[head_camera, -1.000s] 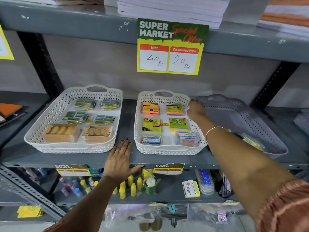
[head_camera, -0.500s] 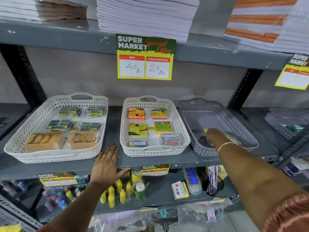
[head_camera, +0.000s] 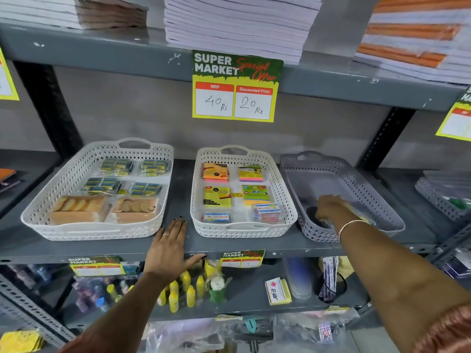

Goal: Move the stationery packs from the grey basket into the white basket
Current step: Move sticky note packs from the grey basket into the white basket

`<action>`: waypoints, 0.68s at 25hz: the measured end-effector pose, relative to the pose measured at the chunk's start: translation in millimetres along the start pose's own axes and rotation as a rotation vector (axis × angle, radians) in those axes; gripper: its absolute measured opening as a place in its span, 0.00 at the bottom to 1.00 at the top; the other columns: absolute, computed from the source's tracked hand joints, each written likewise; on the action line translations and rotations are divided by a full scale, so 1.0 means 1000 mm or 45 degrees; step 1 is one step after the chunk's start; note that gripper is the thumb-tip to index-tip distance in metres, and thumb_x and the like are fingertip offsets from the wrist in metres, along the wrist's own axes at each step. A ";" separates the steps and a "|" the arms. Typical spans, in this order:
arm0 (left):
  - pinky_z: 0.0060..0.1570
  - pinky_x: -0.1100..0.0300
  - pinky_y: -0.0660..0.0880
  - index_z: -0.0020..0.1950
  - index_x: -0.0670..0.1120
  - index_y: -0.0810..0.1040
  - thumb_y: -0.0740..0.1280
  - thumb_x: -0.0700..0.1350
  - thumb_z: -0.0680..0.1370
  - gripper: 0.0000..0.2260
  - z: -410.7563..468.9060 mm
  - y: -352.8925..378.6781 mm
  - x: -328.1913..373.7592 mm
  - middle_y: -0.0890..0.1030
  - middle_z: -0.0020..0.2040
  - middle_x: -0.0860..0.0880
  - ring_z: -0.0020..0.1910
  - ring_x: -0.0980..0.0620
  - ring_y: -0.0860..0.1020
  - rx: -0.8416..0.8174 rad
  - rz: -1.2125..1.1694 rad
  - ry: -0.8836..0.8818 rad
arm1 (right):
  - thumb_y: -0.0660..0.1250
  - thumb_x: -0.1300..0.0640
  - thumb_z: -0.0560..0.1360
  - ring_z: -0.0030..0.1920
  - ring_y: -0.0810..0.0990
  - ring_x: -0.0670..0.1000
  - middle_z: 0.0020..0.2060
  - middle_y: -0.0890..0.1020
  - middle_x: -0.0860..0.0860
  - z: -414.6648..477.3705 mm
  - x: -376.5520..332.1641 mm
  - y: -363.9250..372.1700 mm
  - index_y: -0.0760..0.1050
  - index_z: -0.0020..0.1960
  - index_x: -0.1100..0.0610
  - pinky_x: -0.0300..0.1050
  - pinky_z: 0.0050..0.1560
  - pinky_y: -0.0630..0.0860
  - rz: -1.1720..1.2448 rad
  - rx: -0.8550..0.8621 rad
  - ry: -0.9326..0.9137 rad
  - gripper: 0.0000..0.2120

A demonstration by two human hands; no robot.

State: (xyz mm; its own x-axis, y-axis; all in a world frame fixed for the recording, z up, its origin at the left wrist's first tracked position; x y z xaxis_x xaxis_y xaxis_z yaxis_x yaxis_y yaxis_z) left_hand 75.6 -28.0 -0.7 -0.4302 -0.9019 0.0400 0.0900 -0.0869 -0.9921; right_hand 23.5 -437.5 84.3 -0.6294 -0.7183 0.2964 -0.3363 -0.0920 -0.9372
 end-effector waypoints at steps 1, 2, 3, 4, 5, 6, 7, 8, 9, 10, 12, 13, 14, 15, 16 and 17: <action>0.67 0.47 0.64 0.69 0.39 0.66 0.37 0.75 0.68 0.48 0.000 0.000 0.000 0.70 0.69 0.42 0.68 0.45 0.68 0.001 0.001 -0.001 | 0.69 0.58 0.70 0.65 0.75 0.58 0.63 0.78 0.57 0.000 -0.004 -0.008 0.72 0.65 0.61 0.49 0.61 0.74 0.074 0.000 -0.001 0.24; 0.67 0.47 0.64 0.69 0.39 0.65 0.37 0.75 0.68 0.48 0.000 0.000 0.000 0.70 0.69 0.42 0.68 0.45 0.68 0.000 -0.001 -0.002 | 0.70 0.57 0.70 0.61 0.78 0.58 0.60 0.79 0.57 0.000 -0.008 -0.018 0.74 0.63 0.61 0.49 0.60 0.76 0.187 0.011 -0.012 0.23; 0.67 0.47 0.64 0.70 0.39 0.65 0.37 0.75 0.68 0.49 -0.001 -0.001 0.000 0.70 0.69 0.42 0.68 0.45 0.68 0.004 -0.005 -0.003 | 0.70 0.57 0.70 0.58 0.80 0.58 0.58 0.81 0.57 0.000 -0.016 -0.030 0.75 0.62 0.63 0.49 0.58 0.78 0.309 0.024 -0.037 0.22; 0.67 0.47 0.63 0.70 0.39 0.65 0.36 0.75 0.68 0.49 -0.001 -0.002 0.001 0.70 0.69 0.42 0.69 0.45 0.67 0.012 -0.010 -0.003 | 0.69 0.57 0.71 0.56 0.81 0.59 0.56 0.81 0.58 0.000 -0.024 -0.045 0.75 0.62 0.64 0.48 0.56 0.79 0.423 0.068 -0.061 0.21; 0.68 0.47 0.63 0.70 0.39 0.64 0.36 0.75 0.68 0.49 -0.001 -0.003 0.001 0.69 0.70 0.42 0.69 0.45 0.67 0.023 -0.013 0.001 | 0.68 0.57 0.72 0.55 0.81 0.59 0.55 0.81 0.58 -0.003 -0.037 -0.064 0.74 0.62 0.64 0.46 0.53 0.79 0.499 0.143 -0.092 0.20; 0.68 0.48 0.62 0.71 0.39 0.64 0.35 0.75 0.67 0.49 -0.001 -0.004 0.002 0.68 0.70 0.42 0.69 0.46 0.66 0.029 -0.014 0.005 | 0.68 0.57 0.73 0.55 0.81 0.59 0.55 0.81 0.59 -0.010 -0.052 -0.085 0.73 0.62 0.64 0.45 0.51 0.77 0.529 0.247 -0.150 0.19; 0.68 0.48 0.62 0.71 0.39 0.63 0.35 0.75 0.67 0.49 -0.001 -0.004 0.002 0.68 0.70 0.42 0.70 0.46 0.65 0.032 -0.009 0.007 | 0.68 0.56 0.73 0.57 0.79 0.59 0.57 0.79 0.59 -0.021 -0.072 -0.104 0.72 0.62 0.62 0.46 0.51 0.77 0.528 0.351 -0.245 0.20; 0.68 0.48 0.62 0.71 0.39 0.63 0.35 0.75 0.67 0.49 -0.001 -0.005 0.002 0.68 0.70 0.42 0.69 0.46 0.66 0.036 -0.005 0.007 | 0.68 0.55 0.72 0.59 0.77 0.59 0.58 0.78 0.58 -0.033 -0.098 -0.118 0.72 0.62 0.61 0.48 0.54 0.77 0.525 0.408 -0.376 0.20; 0.68 0.48 0.63 0.70 0.39 0.64 0.35 0.74 0.68 0.49 -0.001 -0.005 0.002 0.69 0.70 0.42 0.69 0.46 0.67 0.041 -0.003 0.004 | 0.68 0.54 0.71 0.59 0.76 0.58 0.58 0.77 0.56 -0.049 -0.125 -0.125 0.73 0.60 0.60 0.50 0.57 0.76 0.527 0.411 -0.536 0.20; 0.67 0.48 0.64 0.70 0.39 0.65 0.35 0.74 0.68 0.49 -0.002 -0.005 0.001 0.70 0.69 0.42 0.68 0.45 0.68 0.043 -0.004 0.001 | 0.69 0.53 0.70 0.59 0.76 0.57 0.57 0.77 0.55 -0.064 -0.151 -0.123 0.75 0.56 0.59 0.51 0.57 0.76 0.531 0.363 -0.704 0.17; 0.66 0.47 0.65 0.69 0.39 0.66 0.35 0.74 0.68 0.49 -0.002 -0.005 0.001 0.71 0.68 0.42 0.68 0.46 0.68 0.031 -0.009 0.006 | 0.68 0.54 0.70 0.57 0.78 0.56 0.55 0.77 0.55 -0.091 -0.195 -0.102 0.76 0.50 0.56 0.50 0.56 0.77 0.544 0.214 -0.960 0.10; 0.66 0.47 0.66 0.69 0.39 0.66 0.35 0.74 0.68 0.49 -0.002 -0.005 0.001 0.71 0.68 0.42 0.67 0.45 0.69 0.027 -0.013 0.011 | 0.68 0.55 0.70 0.56 0.78 0.56 0.56 0.77 0.55 -0.104 -0.210 -0.089 0.76 0.51 0.57 0.50 0.56 0.76 0.564 0.136 -1.033 0.11; 0.65 0.47 0.67 0.68 0.38 0.67 0.36 0.74 0.68 0.49 -0.002 -0.005 0.001 0.72 0.67 0.41 0.66 0.45 0.70 0.023 -0.016 0.010 | 0.69 0.55 0.70 0.57 0.77 0.56 0.57 0.76 0.56 -0.116 -0.223 -0.079 0.76 0.53 0.57 0.50 0.56 0.75 0.560 0.092 -1.091 0.13; 0.63 0.46 0.69 0.67 0.38 0.69 0.36 0.74 0.69 0.48 -0.002 -0.005 0.001 0.74 0.66 0.41 0.65 0.45 0.72 0.008 -0.021 0.004 | 0.70 0.54 0.70 0.58 0.76 0.56 0.58 0.76 0.56 -0.124 -0.232 -0.070 0.76 0.56 0.57 0.49 0.57 0.74 0.527 0.081 -1.136 0.16; 0.62 0.46 0.70 0.66 0.37 0.70 0.37 0.73 0.69 0.48 -0.002 -0.005 0.000 0.75 0.65 0.41 0.64 0.44 0.73 -0.018 -0.032 -0.002 | 0.71 0.53 0.70 0.59 0.75 0.56 0.60 0.75 0.56 -0.130 -0.240 -0.063 0.75 0.58 0.57 0.49 0.57 0.73 0.484 0.084 -1.167 0.18; 0.61 0.45 0.71 0.65 0.37 0.71 0.37 0.73 0.69 0.48 -0.002 -0.004 0.000 0.75 0.64 0.40 0.63 0.44 0.73 -0.041 -0.043 -0.002 | 0.71 0.53 0.71 0.61 0.74 0.57 0.61 0.75 0.56 -0.134 -0.244 -0.059 0.74 0.61 0.57 0.50 0.58 0.73 0.452 0.089 -1.187 0.20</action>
State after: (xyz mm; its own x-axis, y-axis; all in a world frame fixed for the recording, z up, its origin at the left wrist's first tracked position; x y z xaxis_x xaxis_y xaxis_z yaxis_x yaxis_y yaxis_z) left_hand 73.2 -26.9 2.8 -0.4311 -0.8993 0.0734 0.0465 -0.1034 -0.9936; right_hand 103.2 -164.3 91.5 0.1260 -0.9633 -0.2372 -0.1745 0.2139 -0.9612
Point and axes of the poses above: each hand's wrist, its own z-axis towards the middle knuckle, its own y-axis out of the palm, x = y × z, the point moved 7 cm from there along z, towards the middle knuckle
